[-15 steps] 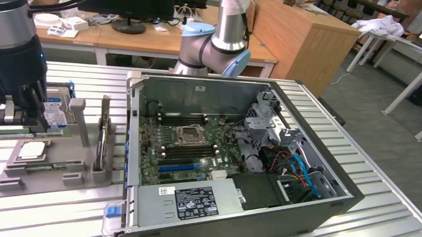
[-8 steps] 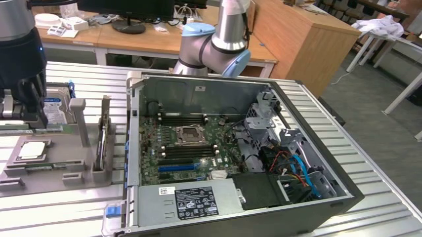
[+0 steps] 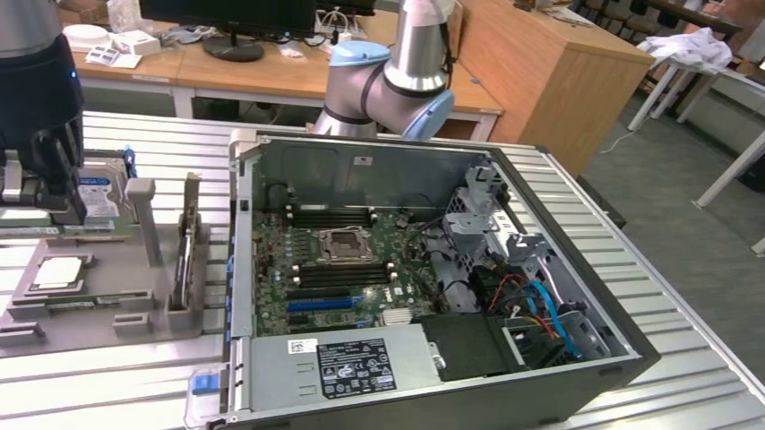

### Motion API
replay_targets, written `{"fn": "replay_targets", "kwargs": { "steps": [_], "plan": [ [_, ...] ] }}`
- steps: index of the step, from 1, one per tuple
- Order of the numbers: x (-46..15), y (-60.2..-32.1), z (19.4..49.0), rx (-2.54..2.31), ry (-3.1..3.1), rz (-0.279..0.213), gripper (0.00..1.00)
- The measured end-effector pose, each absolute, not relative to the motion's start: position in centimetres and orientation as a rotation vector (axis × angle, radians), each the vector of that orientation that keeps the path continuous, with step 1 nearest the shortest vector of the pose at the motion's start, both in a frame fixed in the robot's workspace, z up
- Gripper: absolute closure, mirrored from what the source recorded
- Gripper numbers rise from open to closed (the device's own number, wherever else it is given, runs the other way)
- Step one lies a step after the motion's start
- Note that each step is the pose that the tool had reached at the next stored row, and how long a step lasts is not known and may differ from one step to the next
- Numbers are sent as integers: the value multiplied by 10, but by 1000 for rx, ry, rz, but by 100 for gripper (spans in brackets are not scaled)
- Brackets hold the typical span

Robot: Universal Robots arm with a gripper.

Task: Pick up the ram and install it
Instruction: 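Pick up the ram and move it above insertion slot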

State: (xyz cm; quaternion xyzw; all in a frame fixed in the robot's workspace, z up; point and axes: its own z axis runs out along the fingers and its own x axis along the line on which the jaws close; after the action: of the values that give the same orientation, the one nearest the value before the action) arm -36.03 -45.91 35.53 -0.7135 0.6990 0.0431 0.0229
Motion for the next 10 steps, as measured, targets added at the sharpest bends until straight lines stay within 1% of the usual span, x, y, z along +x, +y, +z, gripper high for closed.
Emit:
{"fn": "replay_targets", "kwargs": {
  "steps": [10],
  "plan": [
    [-358, -459, 369, -2208, 2163, 136, 89]
  ]
}}
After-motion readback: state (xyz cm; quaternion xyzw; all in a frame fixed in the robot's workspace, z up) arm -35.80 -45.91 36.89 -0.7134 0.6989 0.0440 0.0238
